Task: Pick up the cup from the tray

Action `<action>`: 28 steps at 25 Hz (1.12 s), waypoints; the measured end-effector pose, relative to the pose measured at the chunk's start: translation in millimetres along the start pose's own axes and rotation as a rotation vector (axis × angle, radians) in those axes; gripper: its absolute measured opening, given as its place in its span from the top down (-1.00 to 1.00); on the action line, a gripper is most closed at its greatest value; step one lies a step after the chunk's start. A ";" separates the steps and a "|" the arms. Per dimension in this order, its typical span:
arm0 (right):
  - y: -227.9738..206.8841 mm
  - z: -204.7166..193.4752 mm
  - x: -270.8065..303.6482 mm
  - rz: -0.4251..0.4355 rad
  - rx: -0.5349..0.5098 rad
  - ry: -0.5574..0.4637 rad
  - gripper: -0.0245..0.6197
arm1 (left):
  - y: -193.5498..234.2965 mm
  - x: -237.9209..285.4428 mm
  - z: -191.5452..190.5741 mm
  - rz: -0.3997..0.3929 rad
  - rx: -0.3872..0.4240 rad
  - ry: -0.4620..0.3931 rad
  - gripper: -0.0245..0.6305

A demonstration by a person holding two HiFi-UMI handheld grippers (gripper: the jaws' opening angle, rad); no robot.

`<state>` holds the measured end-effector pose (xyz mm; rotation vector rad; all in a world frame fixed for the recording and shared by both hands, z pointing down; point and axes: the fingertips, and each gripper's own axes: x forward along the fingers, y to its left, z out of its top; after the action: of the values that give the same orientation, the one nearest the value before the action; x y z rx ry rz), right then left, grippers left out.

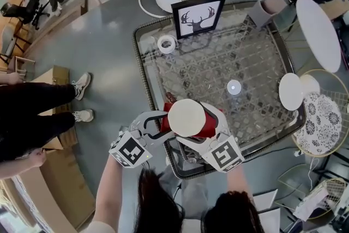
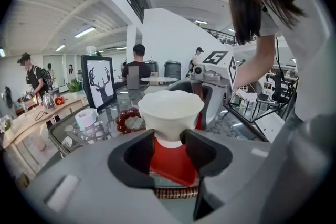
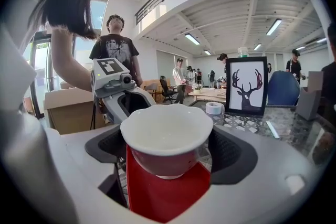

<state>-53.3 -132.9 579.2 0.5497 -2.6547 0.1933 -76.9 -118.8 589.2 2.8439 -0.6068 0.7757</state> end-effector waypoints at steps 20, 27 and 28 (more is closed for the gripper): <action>-11.0 18.6 -19.0 0.015 0.069 -0.165 -0.66 | -6.9 7.2 24.6 -0.015 0.041 -0.046 0.37; -40.1 41.0 -43.9 -0.044 0.042 -0.200 -0.66 | 3.8 20.9 62.8 -0.025 0.116 -0.044 0.36; -46.8 42.1 -48.4 -0.057 0.041 -0.201 -0.66 | 6.0 25.9 69.3 -0.028 0.124 -0.045 0.36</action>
<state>-9.6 -167.9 522.8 0.6897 -2.8305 0.1841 -27.2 -149.1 543.1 2.9830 -0.5423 0.7728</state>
